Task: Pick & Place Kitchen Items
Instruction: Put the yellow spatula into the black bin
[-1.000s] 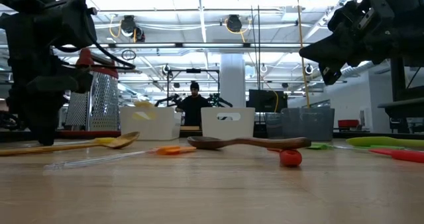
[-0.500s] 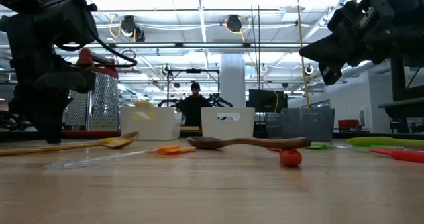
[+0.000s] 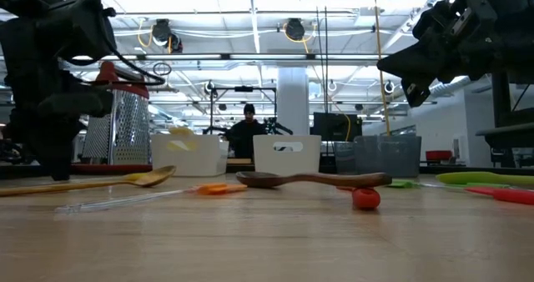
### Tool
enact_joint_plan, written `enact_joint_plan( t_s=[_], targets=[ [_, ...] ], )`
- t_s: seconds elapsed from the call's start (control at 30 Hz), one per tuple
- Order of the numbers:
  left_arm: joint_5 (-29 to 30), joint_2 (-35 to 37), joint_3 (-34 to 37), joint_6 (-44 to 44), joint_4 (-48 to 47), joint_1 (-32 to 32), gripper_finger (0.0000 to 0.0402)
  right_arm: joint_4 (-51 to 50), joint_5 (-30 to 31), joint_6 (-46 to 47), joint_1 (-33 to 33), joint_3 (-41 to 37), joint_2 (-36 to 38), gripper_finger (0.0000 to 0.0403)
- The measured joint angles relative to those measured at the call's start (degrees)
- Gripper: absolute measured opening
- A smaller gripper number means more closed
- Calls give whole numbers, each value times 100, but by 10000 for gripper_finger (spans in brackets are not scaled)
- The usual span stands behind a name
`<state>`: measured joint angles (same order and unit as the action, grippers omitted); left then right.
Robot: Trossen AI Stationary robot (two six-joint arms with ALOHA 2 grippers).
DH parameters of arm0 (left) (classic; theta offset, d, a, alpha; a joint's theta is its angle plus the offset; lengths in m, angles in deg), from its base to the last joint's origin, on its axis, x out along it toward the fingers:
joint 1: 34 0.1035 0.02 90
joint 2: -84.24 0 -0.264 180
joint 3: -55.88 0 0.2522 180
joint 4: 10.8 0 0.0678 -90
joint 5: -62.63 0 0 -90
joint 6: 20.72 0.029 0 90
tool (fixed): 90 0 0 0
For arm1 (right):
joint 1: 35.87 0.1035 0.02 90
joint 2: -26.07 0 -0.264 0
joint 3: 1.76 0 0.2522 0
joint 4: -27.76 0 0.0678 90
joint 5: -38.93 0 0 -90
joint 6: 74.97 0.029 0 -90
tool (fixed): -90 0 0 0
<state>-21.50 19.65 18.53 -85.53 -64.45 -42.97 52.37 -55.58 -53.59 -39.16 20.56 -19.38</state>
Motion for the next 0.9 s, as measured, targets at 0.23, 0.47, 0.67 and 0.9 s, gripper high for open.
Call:
enact_joint_plan(
  t_s=[0.23, 0.47, 0.67, 0.9],
  targets=[
    [61, 600, 11, -139, -111, -2, 1, 2, 0, 1, 0, 0, 0, 0],
    [256, 1240, 0, -65, -165, -18, 35, 10, 0, 2, 0, 0, 2, 0],
    [284, 1429, -5, -52, -265, -255, 98, 26, -2, 2, 0, 0, 2, 0],
    [958, 1431, -15, -510, -729, -995, 190, 26, 0, 39, 0, 0, 2, 0]
  ],
)
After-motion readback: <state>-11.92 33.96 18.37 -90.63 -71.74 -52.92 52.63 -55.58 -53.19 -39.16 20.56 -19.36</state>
